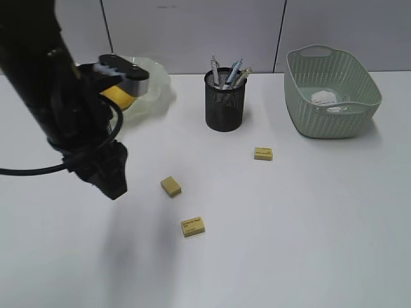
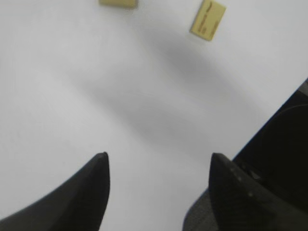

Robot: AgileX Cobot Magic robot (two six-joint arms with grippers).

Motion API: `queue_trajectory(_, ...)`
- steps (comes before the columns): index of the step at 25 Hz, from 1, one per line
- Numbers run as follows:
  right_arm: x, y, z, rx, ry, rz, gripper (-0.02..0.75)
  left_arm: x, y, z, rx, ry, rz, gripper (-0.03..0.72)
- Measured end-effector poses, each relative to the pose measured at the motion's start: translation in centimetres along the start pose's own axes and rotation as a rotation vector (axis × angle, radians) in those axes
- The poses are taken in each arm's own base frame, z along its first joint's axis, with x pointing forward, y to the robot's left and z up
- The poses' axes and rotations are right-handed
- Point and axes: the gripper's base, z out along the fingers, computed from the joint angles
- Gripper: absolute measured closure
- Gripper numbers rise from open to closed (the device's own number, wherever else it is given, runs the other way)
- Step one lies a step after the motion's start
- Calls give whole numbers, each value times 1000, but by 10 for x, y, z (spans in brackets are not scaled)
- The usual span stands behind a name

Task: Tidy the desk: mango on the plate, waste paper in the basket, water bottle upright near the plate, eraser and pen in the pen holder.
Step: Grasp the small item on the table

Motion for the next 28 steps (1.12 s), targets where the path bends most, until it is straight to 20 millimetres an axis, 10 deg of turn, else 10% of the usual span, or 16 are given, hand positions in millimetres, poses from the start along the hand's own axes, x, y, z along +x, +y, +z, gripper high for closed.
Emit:
queue_trajectory(11,0,0,0,0,-1,0,372,-94,26,67,10,10,134,197)
queue_trajectory(28,0,0,0,0,-2,0,372,-113,36,125,8,70,145,193)
